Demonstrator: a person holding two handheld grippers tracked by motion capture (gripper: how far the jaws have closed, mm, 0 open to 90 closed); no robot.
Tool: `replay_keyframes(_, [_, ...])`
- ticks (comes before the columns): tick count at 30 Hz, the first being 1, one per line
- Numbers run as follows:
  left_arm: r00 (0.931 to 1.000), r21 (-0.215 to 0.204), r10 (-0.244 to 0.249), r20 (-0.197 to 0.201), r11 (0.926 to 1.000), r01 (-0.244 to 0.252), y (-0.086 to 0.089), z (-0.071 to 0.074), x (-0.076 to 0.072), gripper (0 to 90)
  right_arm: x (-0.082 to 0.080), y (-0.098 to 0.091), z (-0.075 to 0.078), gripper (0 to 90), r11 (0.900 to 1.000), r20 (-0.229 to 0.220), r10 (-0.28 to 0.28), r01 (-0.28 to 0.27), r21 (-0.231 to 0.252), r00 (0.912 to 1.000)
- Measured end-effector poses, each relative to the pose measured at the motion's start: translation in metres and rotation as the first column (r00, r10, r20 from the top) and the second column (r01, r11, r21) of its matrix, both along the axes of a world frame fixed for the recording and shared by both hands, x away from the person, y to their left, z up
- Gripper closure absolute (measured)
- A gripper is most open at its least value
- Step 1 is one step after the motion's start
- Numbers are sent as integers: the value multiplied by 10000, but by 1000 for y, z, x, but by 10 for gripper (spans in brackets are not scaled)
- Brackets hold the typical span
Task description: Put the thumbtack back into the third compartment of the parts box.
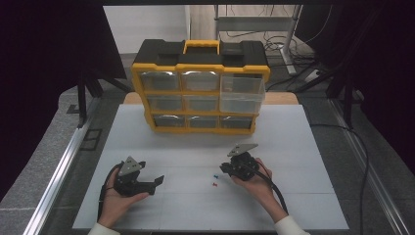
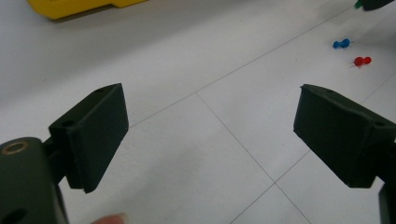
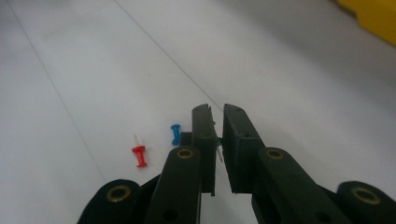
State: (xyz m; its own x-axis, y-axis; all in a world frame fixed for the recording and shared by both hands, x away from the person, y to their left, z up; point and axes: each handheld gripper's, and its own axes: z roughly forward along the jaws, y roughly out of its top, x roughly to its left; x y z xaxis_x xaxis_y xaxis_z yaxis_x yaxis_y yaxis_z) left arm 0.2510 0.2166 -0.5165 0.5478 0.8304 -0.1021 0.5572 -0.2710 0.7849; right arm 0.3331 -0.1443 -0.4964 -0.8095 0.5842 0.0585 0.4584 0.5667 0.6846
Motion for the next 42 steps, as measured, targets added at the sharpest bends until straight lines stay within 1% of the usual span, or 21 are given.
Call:
replay_keyframes(5, [10000, -2, 13, 22, 10000, -13, 0, 0, 0, 104, -6, -6, 17, 833, 9972, 223, -10, -7, 749, 9998])
replay_keyframes(6, [10000, -2, 13, 22, 10000, -13, 0, 0, 0, 104, -6, -6, 17, 833, 9972, 223, -10, -7, 749, 9998])
replay_keyframes(7, [10000, 2, 11, 28, 10000, -11, 0, 0, 0, 104, -9, -8, 25, 833, 9943, 284, 38, -68, 1062, 9996])
replay_keyframes(8, [10000, 2, 11, 28, 10000, -11, 0, 0, 0, 104, -9, -8, 25, 833, 9943, 284, 38, -68, 1062, 9996])
replay_keyframes(9, [10000, -7, 22, 39, 10000, -22, 1, 1, -1, 104, -11, -9, 33, 833, 9918, 399, 82, -132, 1270, 9992])
replay_keyframes(13, [10000, -14, 39, 44, 10000, -39, 0, 1, 0, 104, -16, -9, 48, 833, 9860, 667, 210, -317, 1639, 9976])
replay_keyframes(14, [10000, -14, 39, 44, 10000, -39, 0, 1, 0, 104, -16, -9, 48, 833, 9860, 667, 210, -317, 1639, 9976])
replay_keyframes(15, [10000, -26, 46, 57, 10000, -46, 0, 1, -1, 104, -18, -9, 54, 833, 9830, 726, 241, -369, 1797, 9971])
replay_keyframes(16, [10000, -26, 46, 57, 10000, -46, 0, 1, -1, 104, -18, -9, 54, 833, 9830, 726, 241, -369, 1797, 9971])
replay_keyframes(18, [10000, -31, 68, 67, 10000, -68, 0, 1, -1, 105, -22, -9, 62, 833, 9798, 828, 254, -413, 1957, 9962])
replay_keyframes(20, [10000, -36, 70, 71, 10000, -69, 0, 1, -1, 105, -23, -9, 65, 833, 9789, 906, 277, -454, 1993, 9955])
replay_keyframes(21, [9999, -35, 75, 75, 10000, -75, 0, 1, -1, 105, -24, -9, 70, 833, 9774, 1063, 291, -506, 2055, 9939])
replay_keyframes(28, [9999, -46, 90, 65, 9999, -90, 0, 1, -1, 104, -27, -12, 83, 834, 9700, 1213, 248, -532, 2372, 9923])
replay_keyframes(29, [9999, -55, 107, 71, 9999, -106, 0, 1, -1, 104, -27, -14, 88, 833, 9668, 1267, 215, -529, 2498, 9917])
replay_keyframes(32, [9999, -72, 125, 72, 9999, -125, 1, 1, -1, 105, -28, -16, 93, 833, 9649, 1347, 155, -501, 2577, 9908])
replay_keyframes(35, [9999, -85, 116, 77, 9999, -115, 1, 1, -1, 105, -28, -19, 103, 833, 9580, 1464, 123, -536, 2819, 9891])
replay_keyframes(38, [9999, -70, 109, 58, 9999, -108, 1, 1, -1, 105, -28, -18, 109, 833, 9548, 1524, 157, -601, 2910, 9882])
replay_keyframes(39, [9999, -72, 106, 60, 9999, -106, 1, 1, -1, 105, -27, -15, 116, 833, 9508, 1654, 221, -719, 3014, 9860])
replay_keyframes(40, [9999, -71, 105, 65, 9999, -105, 1, 1, -1, 105, -27, -14, 119, 833, 9515, 1717, 219, -733, 2988, 9849])
replay_keyframes(41, [9999, -65, 101, 71, 9999, -101, 1, 1, -1, 105, -26, -13, 122, 833, 9479, 1742, 285, -820, 3079, 9843])
replay_keyframes(42, [9999, -65, 101, 71, 9999, -101, 1, 1, -1, 105, -26, -13, 122, 833, 9479, 1742, 285, -820, 3079, 9843])
